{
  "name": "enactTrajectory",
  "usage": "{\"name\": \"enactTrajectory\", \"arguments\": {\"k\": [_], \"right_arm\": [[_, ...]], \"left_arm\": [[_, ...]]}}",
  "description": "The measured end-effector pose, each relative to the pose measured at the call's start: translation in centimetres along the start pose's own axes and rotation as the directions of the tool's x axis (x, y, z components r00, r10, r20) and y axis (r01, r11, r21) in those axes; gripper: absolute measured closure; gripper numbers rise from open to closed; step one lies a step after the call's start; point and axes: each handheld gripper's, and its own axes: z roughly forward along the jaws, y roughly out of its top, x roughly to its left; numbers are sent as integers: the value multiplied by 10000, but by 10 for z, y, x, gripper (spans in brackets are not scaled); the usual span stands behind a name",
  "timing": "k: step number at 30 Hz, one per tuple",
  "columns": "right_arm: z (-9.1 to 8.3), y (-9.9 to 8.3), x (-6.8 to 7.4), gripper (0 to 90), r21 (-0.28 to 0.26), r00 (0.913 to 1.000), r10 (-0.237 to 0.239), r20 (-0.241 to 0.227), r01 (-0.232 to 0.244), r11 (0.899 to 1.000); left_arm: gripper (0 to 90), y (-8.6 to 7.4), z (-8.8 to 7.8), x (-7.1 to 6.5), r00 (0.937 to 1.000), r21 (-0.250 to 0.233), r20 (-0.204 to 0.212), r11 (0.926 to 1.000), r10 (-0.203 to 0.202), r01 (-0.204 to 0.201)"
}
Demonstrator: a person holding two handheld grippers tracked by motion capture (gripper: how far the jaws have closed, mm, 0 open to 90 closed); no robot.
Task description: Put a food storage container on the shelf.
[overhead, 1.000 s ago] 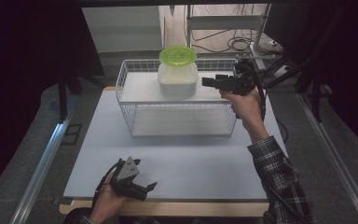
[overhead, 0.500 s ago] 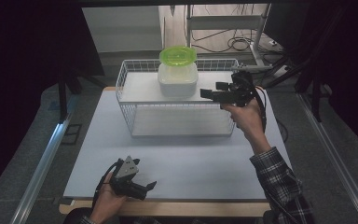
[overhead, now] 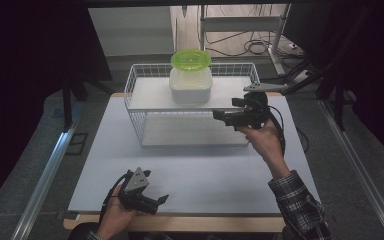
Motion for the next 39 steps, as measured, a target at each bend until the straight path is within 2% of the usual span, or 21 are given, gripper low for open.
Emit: {"name": "enactTrajectory", "arguments": {"k": [4, 11, 19, 26, 39], "right_arm": [[1, -11, 6, 77, 52, 9988, -411, 262, 410, 9991], [4, -23, 9, 72, 87, 9979, -594, 262, 592, 9982], [5, -40, 10, 59, 57, 9975, -638, 317, 637, 9980], [8, -54, 9, 50, 312, 9973, -660, 334, 650, 9974], [-4, -69, 14, 31, 320, 9964, -799, 282, 790, 9964]], "left_arm": [[0, 0, 0, 0, 10000, 16, -40, 10000, 74, -74], [0, 0, 0, -1, 9999, 30, -85, 9999, 125, -125], [0, 0, 1, -1, 9999, 40, -86, 9999, 143, -143], [0, 0, 1, -1, 9999, 48, -70, 9999, 128, -128], [0, -1, 0, -1, 9998, 66, -45, 9997, 214, -214]]}}
